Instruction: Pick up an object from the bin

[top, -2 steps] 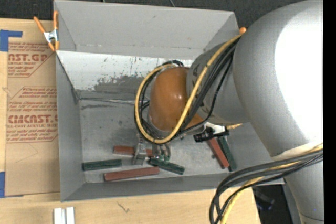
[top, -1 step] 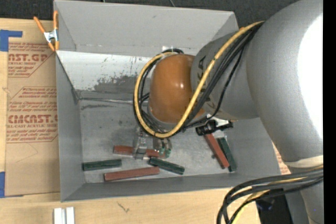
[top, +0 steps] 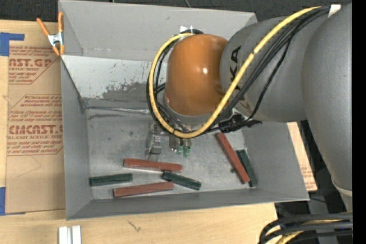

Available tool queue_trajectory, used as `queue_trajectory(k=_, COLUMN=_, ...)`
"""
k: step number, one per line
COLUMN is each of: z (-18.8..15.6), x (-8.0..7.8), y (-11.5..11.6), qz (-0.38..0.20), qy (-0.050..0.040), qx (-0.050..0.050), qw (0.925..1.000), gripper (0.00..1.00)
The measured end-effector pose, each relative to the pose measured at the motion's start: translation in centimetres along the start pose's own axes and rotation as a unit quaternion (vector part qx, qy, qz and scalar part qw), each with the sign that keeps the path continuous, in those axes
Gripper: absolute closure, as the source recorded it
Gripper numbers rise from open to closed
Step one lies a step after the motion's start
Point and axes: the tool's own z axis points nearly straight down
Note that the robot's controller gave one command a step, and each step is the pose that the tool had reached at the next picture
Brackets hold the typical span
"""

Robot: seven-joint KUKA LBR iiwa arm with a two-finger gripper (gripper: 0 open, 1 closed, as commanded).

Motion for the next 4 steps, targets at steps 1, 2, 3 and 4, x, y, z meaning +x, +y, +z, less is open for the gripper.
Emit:
queue_trajectory(k=1, z=8.2, x=1.9, y=-0.5, qz=0.183, qy=0.0025, qx=0.002, qw=0.983, gripper=0.0)
queue_trajectory(k=2, z=7.9, x=1.7, y=-0.4, qz=0.183, qy=-0.0007, qx=0.0, qw=0.9831, gripper=0.0)
queue_trajectory(k=3, z=11.6, x=1.6, y=-1.1, qz=0.238, qy=-0.0014, qx=-0.001, qw=0.9712, gripper=1.0)
queue_trajectory(k=4, z=11.6, x=1.6, y=-1.1, qz=0.238, qy=-0.0015, qx=-0.001, qw=0.9712, gripper=1.0)
